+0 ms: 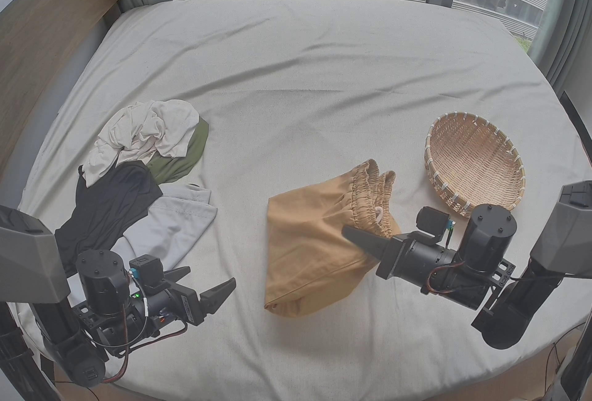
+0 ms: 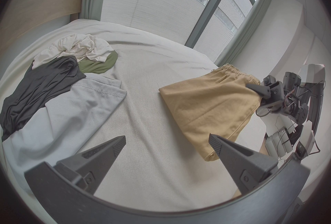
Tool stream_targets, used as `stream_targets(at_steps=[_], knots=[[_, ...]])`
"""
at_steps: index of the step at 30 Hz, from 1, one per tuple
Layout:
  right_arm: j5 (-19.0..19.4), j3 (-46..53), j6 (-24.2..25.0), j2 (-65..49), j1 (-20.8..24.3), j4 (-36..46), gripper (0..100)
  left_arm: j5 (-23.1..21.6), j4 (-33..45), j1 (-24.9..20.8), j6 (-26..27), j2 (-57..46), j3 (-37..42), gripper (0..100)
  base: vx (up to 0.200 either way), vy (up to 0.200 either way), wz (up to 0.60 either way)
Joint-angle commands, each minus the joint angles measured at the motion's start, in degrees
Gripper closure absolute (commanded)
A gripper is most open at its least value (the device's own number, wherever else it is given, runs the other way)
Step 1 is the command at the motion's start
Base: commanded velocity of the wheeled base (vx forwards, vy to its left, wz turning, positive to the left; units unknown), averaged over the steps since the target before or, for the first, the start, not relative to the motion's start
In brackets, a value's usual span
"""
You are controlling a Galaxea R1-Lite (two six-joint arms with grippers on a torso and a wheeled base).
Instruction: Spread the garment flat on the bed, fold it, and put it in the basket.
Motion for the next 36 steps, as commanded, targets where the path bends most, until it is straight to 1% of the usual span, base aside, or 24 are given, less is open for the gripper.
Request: stream_targets(at_steps=[1,3,7,11,21,23,24,28,30,32,36], knots=[[0.02,-0.42,-0.19,-2.95,0.20,0.08,100,-0.02,-0.01,-0.40,-0.06,0.03,-0.18,0,0.000,0.000,0.00],[0.10,-1.38,-0.63,-3.39,0.38,0.17,100,0.07,-0.01,-0.49,-0.06,0.03,-0.18,0,0.000,0.000,0.00],[0.28,-4.28,-4.59,-3.39,0.38,0.61,100,0.07,-0.01,-0.49,-0.06,0.20,-0.27,0,0.000,0.000,0.00],[0.28,-5.69,-5.64,-3.83,0.47,3.51,100,-0.02,-0.01,-0.49,-0.06,0.20,-0.36,0,0.000,0.000,0.00],[-0.07,-7.54,-7.84,-5.67,-1.38,3.86,100,0.07,-0.01,-0.40,-0.15,0.12,-0.18,0,0.000,0.000,0.00],[-0.16,-7.62,-9.25,-6.29,-1.82,3.86,100,0.07,-0.01,-0.49,-0.15,0.20,-0.27,0,0.000,0.000,0.00],[-0.07,-7.62,-10.92,-6.64,-1.91,3.86,100,0.07,-0.01,-0.49,-0.15,0.20,-0.27,0,0.000,0.000,0.00],[-0.16,-8.24,-14.87,-6.82,-3.93,3.86,100,0.07,-0.01,-0.49,-0.06,0.20,-1.24,0,0.000,0.000,0.00],[-0.25,-8.77,-15.22,-6.82,-4.72,3.95,100,0.07,-0.01,-0.49,-0.06,0.12,-1.59,0,0.000,0.000,0.00],[-0.42,-10.26,-15.22,-7.61,-7.27,4.65,100,0.07,-0.01,-0.49,-0.06,0.03,-1.33,0,0.000,0.000,0.00],[-3.41,-13.78,-15.22,-9.36,-10.96,7.64,100,0.07,-0.01,-0.49,-0.15,0.12,-0.97,0,0.000,0.000,0.00]])
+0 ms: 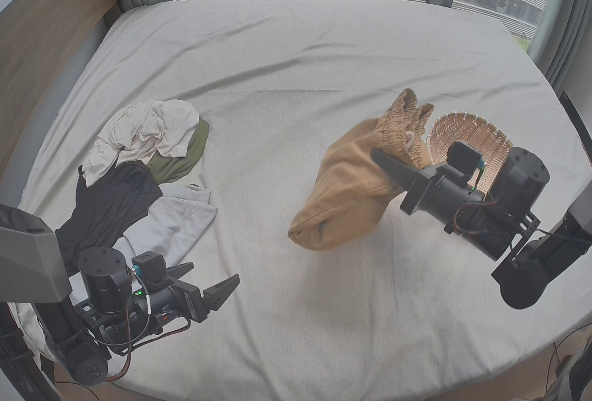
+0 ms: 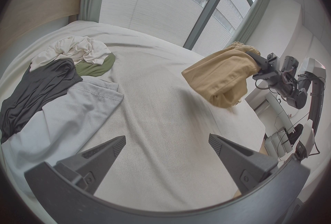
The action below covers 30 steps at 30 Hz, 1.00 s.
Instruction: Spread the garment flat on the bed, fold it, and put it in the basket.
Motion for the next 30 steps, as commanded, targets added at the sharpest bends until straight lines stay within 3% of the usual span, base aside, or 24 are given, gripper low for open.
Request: stream_targets(at_steps=[1,7,23,30], knots=[[-1.94,-3.93,0.03,-2.58,-4.29,2.36,100,0.01,-0.01,-0.02,-0.07,0.03,0.28,0,0.000,0.000,0.00],[-2.11,-6.56,0.20,-4.51,-8.69,5.61,100,-0.08,-0.01,-0.28,-0.25,0.03,0.37,0,0.000,0.000,0.00],[-0.71,-11.57,0.12,-4.25,-26.71,12.03,100,-0.17,-0.10,-0.54,-0.51,-0.06,0.90,0,0.000,0.000,0.00],[0.08,-9.55,0.03,-2.84,-30.05,11.94,100,-0.17,-0.10,-0.72,-0.51,0.03,0.81,0,0.000,0.000,0.00]])
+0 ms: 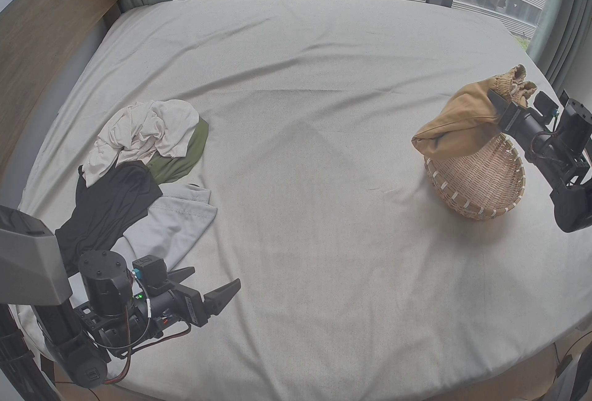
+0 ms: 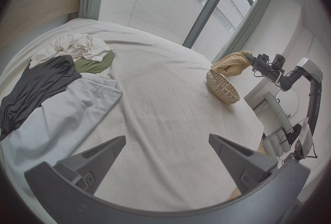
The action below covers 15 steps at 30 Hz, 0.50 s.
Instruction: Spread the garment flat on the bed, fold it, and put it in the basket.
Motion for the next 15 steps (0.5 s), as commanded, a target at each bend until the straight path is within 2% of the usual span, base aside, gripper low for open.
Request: stream_targets(at_steps=[1,5,6,9,15], knots=[[0.38,2.43,-0.06,1.02,-1.74,0.00,100,-0.01,-0.05,-0.17,-0.01,0.07,-0.09,0,0.000,0.000,0.00],[1.00,5.68,0.03,1.10,-1.91,-0.70,100,-0.01,-0.05,-0.52,-0.01,-0.02,-0.18,0,0.000,0.000,0.00],[1.00,6.47,0.03,1.10,-1.91,-0.88,0,-0.01,-0.05,-0.52,-0.01,-0.02,-0.09,0,0.000,0.000,0.00],[1.09,8.76,0.03,0.93,-1.82,-0.52,0,-0.01,-0.05,-0.52,-0.01,-0.02,-0.09,0,0.000,0.000,0.00],[1.00,20.97,-0.41,-3.64,-1.30,0.18,0,-0.01,-0.05,-0.52,-0.01,-0.11,-0.36,0,0.000,0.000,0.00]])
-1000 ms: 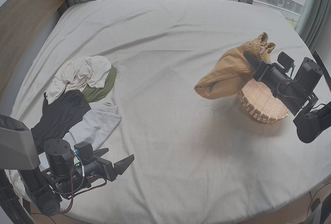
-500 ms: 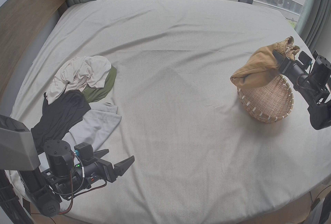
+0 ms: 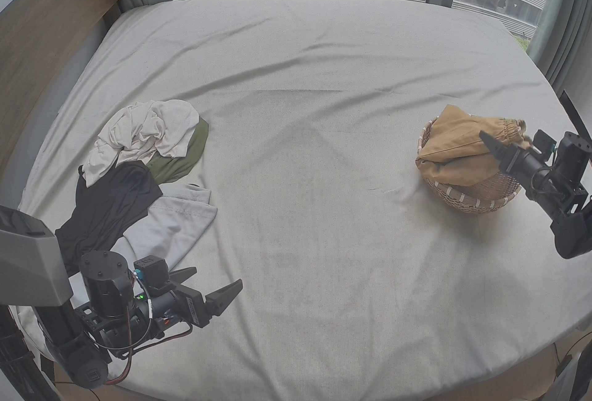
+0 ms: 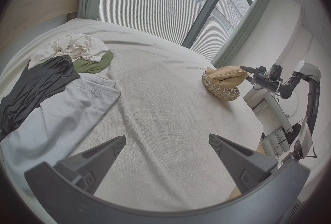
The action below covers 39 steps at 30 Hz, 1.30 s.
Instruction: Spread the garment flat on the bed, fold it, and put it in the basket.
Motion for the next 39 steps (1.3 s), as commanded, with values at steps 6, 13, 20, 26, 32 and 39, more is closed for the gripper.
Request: stream_targets(at_steps=[6,13,20,26,32,39], knots=[[-0.04,15.74,-2.01,-9.33,0.71,2.14,0,0.00,-0.17,-0.90,-0.01,-0.20,-0.49,0,0.000,0.000,0.00],[1.11,22.42,-2.10,-16.89,11.78,3.02,0,-0.26,-0.08,-5.12,-0.45,-3.89,-0.13,0,0.000,0.000,0.00],[0.75,33.14,-2.10,-28.05,29.80,2.23,0,-1.40,0.36,-4.94,-0.72,-20.06,5.75,0,0.000,0.000,0.00],[-0.12,35.78,-2.01,-42.47,32.79,10.66,0,-6.15,9.59,6.13,-2.74,-37.20,5.75,0,0.000,0.000,0.00],[-1.27,35.78,-2.01,-59.69,30.50,28.07,0,-11.60,33.76,10.35,-2.30,-56.71,5.75,0,0.000,0.000,0.00],[-1.35,35.78,-2.19,-72.88,18.37,38.88,0,-12.21,55.91,10.61,-0.01,-74.73,5.67,0,0.000,0.000,0.00]])
